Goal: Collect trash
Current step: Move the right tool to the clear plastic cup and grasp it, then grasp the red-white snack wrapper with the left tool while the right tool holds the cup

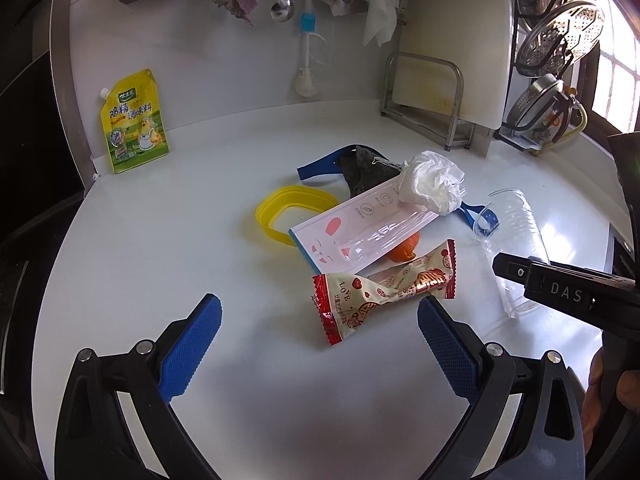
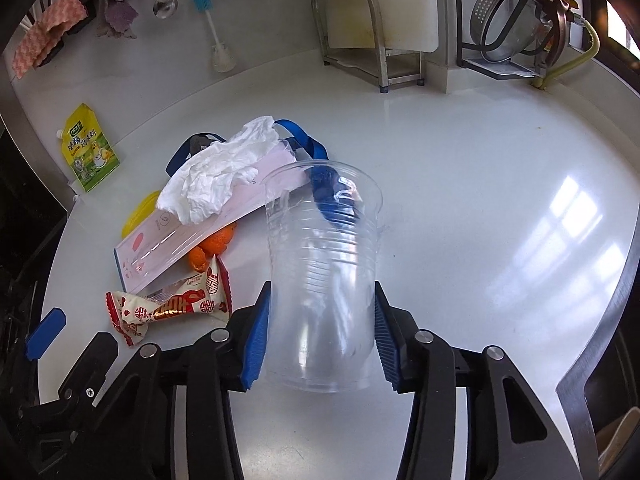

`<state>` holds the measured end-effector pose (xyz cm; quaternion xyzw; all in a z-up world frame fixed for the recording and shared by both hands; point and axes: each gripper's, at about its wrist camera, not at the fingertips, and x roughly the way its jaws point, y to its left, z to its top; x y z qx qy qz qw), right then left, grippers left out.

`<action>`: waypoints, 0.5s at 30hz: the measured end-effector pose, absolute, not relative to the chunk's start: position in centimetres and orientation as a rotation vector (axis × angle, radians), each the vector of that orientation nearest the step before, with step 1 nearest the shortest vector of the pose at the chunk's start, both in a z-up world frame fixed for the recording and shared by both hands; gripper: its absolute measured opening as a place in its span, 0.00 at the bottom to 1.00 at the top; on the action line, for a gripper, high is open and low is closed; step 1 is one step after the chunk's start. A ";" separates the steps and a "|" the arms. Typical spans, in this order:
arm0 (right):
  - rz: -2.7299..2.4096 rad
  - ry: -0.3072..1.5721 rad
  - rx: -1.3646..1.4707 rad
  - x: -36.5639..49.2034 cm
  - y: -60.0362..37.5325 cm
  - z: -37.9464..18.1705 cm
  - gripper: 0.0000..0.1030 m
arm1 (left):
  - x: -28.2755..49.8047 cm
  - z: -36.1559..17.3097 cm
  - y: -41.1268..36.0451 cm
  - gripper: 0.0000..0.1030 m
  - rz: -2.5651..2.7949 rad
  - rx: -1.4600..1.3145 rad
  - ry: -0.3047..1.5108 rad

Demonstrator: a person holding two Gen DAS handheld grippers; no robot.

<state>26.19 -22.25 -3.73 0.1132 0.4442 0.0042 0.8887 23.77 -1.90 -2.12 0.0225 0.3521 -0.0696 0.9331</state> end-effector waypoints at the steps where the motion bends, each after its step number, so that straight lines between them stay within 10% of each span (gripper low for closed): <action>1: 0.010 0.918 0.246 25.8 -22.7 -3.7 0.44 | 23.7 -2.1 -2.1 0.94 -0.147 0.053 0.717; 15: 0.021 0.840 0.337 20.9 -26.7 -2.6 0.43 | 24.2 -3.2 -3.6 0.94 -0.073 -0.001 0.781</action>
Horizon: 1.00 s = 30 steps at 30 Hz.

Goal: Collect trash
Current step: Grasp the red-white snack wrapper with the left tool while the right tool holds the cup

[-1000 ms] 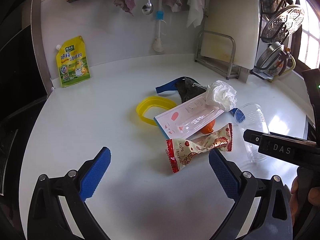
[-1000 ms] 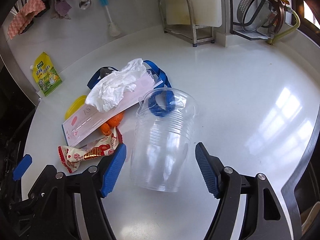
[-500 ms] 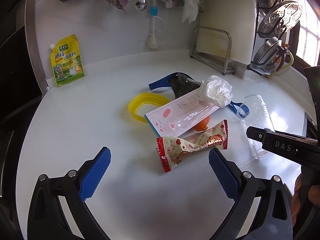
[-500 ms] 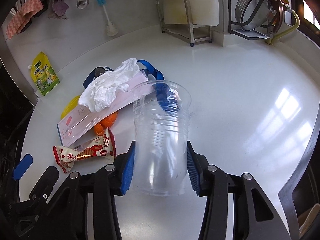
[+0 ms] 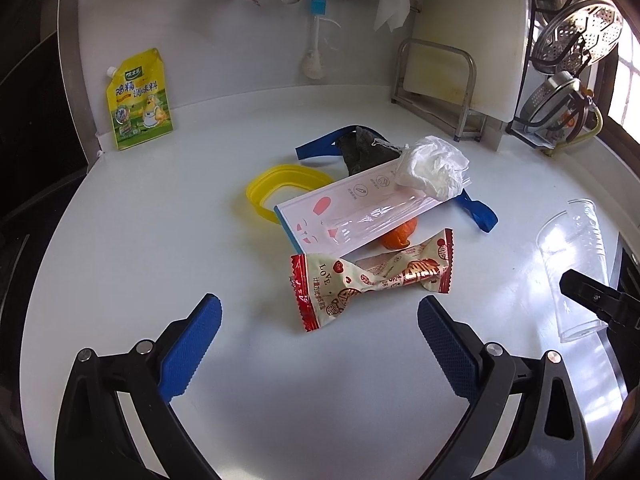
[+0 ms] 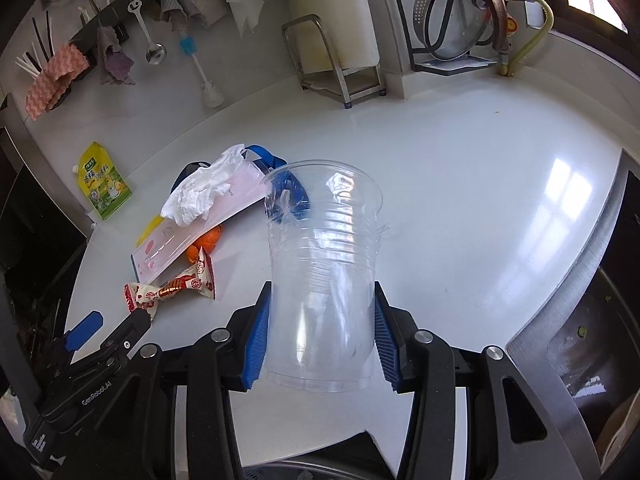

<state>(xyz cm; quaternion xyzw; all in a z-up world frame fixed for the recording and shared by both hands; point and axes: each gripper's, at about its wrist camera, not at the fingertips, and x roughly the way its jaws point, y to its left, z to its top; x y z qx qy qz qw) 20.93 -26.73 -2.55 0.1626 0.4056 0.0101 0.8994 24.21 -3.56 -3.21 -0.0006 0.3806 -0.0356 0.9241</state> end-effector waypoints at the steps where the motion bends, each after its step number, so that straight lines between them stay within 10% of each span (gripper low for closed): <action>1: 0.021 0.833 0.338 20.6 -27.0 -2.5 0.43 | 24.3 -3.1 -3.7 0.94 -0.067 -0.006 0.783; 19: 0.043 0.767 0.355 18.7 -28.8 -1.6 0.44 | 27.7 -3.9 -5.5 0.92 0.087 0.003 0.817; 23: 0.046 0.762 0.358 18.6 -28.8 -1.4 0.44 | 28.4 -4.8 -5.9 0.52 0.078 0.027 0.883; 30: 0.044 0.759 0.365 18.4 -28.9 -1.3 0.44 | 28.0 -4.6 -5.9 0.31 0.015 0.014 0.880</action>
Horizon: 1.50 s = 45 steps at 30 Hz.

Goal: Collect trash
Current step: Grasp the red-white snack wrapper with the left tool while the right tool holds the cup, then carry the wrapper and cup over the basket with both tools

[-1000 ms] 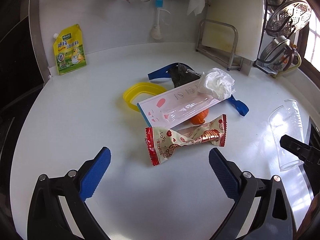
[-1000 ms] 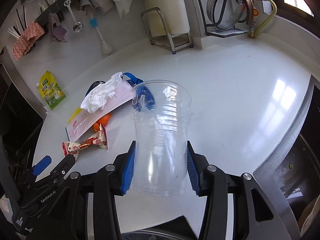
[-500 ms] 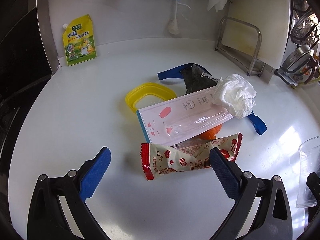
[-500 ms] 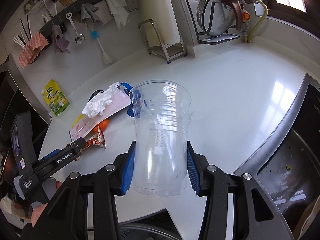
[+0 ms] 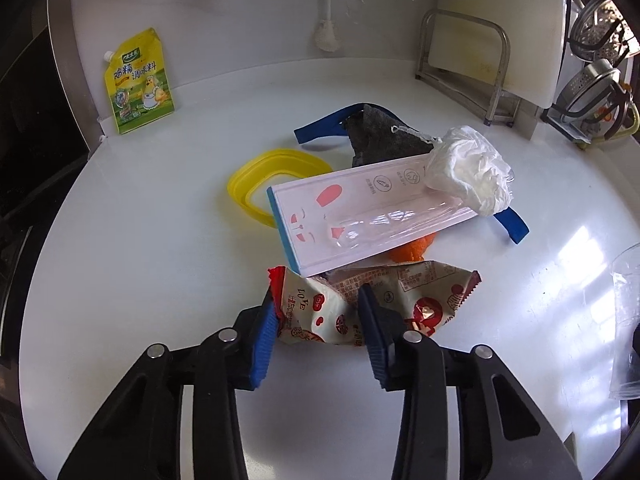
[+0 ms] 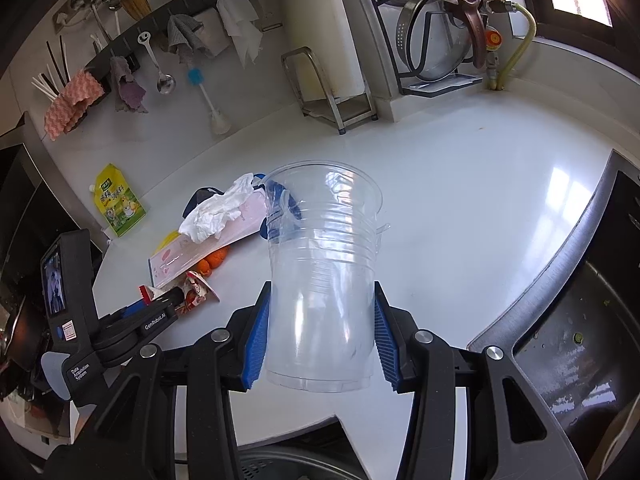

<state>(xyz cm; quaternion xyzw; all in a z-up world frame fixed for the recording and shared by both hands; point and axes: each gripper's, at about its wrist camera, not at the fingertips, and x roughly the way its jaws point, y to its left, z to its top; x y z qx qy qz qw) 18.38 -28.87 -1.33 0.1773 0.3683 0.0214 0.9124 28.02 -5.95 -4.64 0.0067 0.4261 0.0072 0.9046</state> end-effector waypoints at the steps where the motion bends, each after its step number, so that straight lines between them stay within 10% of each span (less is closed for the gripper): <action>1: 0.045 0.759 0.364 18.3 -28.8 -1.3 0.44 | 27.8 -4.6 -5.9 0.30 0.002 0.013 0.879; 45: -0.057 0.722 0.203 -1.6 -21.7 -1.4 0.44 | 3.8 -0.6 -4.9 0.27 -0.204 0.172 0.647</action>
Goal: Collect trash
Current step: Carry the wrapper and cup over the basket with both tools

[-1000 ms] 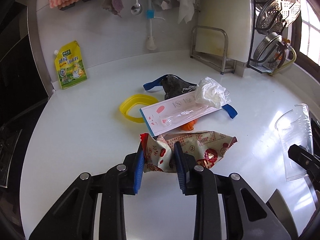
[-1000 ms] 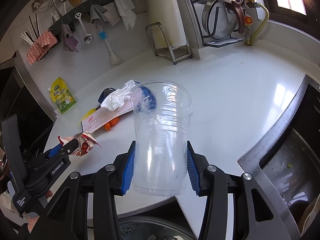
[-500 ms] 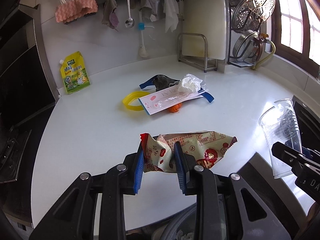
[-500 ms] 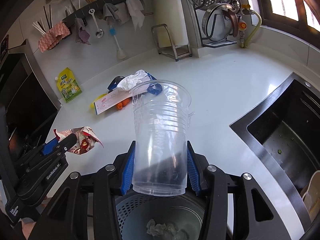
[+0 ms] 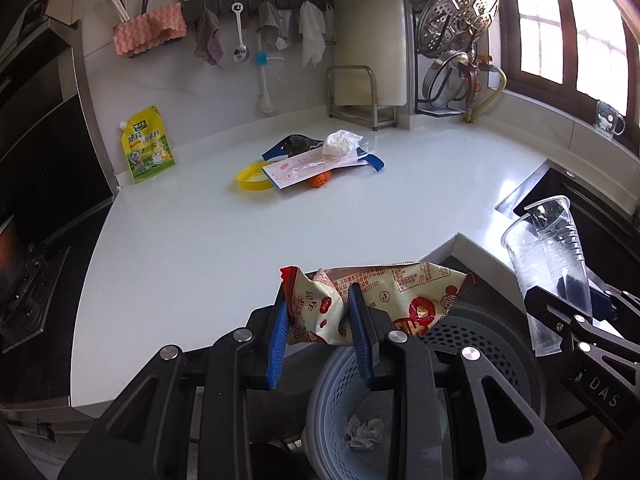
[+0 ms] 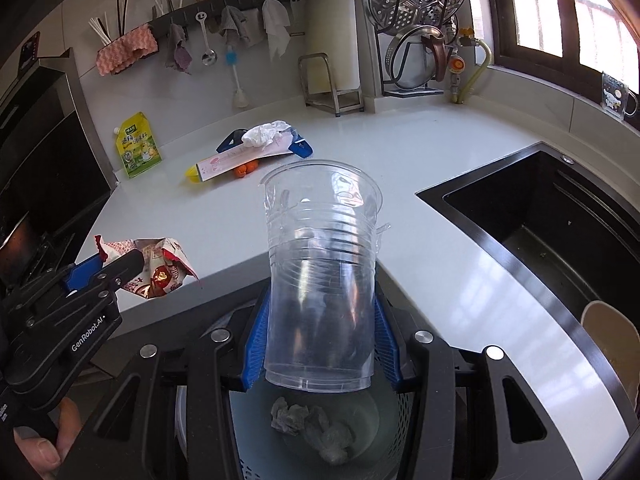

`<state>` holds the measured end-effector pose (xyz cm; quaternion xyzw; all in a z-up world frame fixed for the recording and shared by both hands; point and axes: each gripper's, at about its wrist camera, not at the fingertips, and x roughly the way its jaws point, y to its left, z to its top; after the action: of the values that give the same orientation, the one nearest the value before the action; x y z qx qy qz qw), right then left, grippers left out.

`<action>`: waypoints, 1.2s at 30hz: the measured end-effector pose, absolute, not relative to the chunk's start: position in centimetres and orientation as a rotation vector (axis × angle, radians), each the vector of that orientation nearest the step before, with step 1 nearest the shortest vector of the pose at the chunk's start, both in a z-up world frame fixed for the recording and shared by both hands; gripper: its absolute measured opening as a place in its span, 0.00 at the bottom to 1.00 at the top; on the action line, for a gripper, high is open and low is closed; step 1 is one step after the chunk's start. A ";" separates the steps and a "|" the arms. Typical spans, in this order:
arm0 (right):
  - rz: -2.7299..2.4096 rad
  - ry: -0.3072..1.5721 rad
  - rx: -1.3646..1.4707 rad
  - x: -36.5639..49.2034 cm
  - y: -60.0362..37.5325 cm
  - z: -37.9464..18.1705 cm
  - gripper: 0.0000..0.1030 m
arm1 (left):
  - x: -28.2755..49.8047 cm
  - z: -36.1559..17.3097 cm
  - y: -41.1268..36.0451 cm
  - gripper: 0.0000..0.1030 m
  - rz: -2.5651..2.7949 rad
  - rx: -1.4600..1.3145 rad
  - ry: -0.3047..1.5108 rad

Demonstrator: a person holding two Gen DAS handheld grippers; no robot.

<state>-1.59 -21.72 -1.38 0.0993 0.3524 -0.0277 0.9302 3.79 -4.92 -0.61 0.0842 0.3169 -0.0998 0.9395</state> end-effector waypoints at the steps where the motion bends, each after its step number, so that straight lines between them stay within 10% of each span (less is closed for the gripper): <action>1: -0.060 0.721 0.199 -2.1 -21.5 -1.5 0.44 | 3.3 -0.7 -4.9 0.27 -0.210 0.171 0.649; 36: -0.066 0.889 0.202 -6.5 -21.2 -10.2 0.44 | 1.0 -10.5 -6.9 0.33 -0.290 0.161 0.916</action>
<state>-6.53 -21.24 -10.24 0.0974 0.4293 -0.0320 0.8973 0.96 -6.90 -10.54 0.0774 0.4400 -0.1391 0.8838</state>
